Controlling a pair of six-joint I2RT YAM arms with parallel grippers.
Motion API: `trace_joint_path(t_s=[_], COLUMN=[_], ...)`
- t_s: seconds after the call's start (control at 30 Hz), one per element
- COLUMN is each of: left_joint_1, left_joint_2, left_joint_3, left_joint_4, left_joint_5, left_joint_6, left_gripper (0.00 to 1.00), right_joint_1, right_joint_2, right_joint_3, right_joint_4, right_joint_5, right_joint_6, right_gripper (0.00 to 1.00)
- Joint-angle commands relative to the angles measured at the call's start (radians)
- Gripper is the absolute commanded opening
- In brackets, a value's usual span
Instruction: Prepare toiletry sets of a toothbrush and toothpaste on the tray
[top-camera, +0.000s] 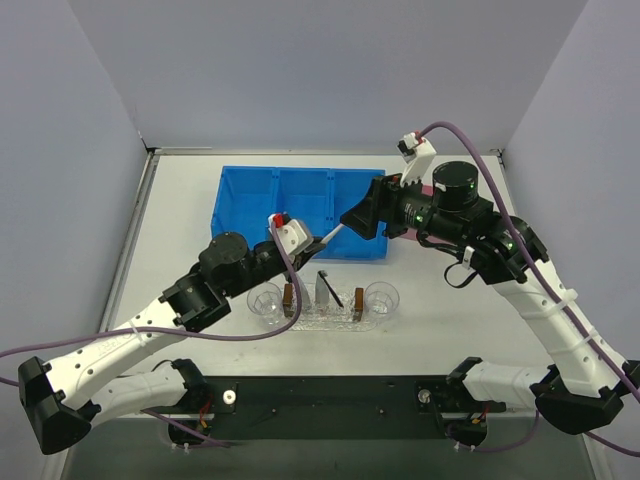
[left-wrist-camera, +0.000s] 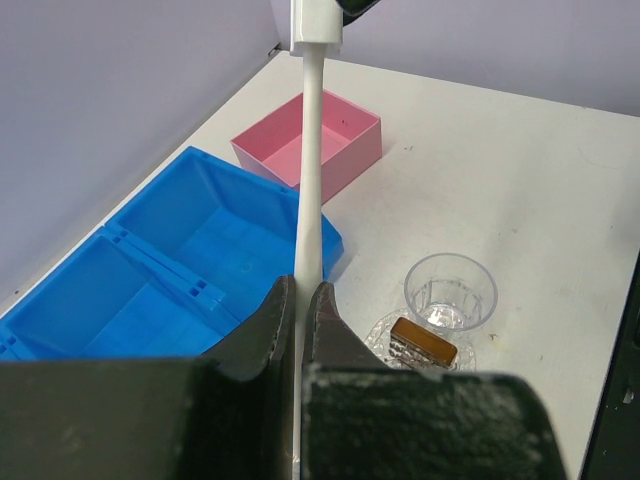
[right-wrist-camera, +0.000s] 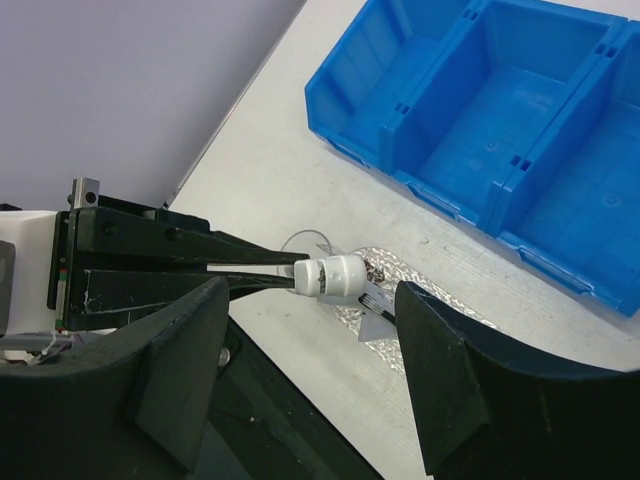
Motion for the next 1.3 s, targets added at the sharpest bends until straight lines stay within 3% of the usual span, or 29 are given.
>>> trace_joint_path(t_s=[0.0,0.63,0.87,1.27], left_joint_1=[-0.01,-0.03,-0.033,-0.038], left_joint_2=[-0.011,-0.009,-0.002,0.002], left_joint_3=[0.001,0.0,0.0,-0.005], left_joint_4=[0.038,0.036,0.035,0.04], left_joint_5=[0.006,-0.009,-0.009,-0.033], left_joint_6=[0.016,0.032,0.035,0.032], left_gripper=[0.0,0.0,0.0,0.0], right_joint_1=[-0.007,-0.007,-0.009,-0.013], right_joint_2=[0.003,-0.002,-0.007,-0.013], right_joint_3=[-0.02,-0.086,-0.092,-0.119], right_joint_4=[0.081,0.127,0.136,0.144], right_joint_5=[-0.031,-0.004,0.004,0.004], right_joint_6=[0.035,0.053,0.053,0.053], right_gripper=[0.62,0.44,0.43,0.13])
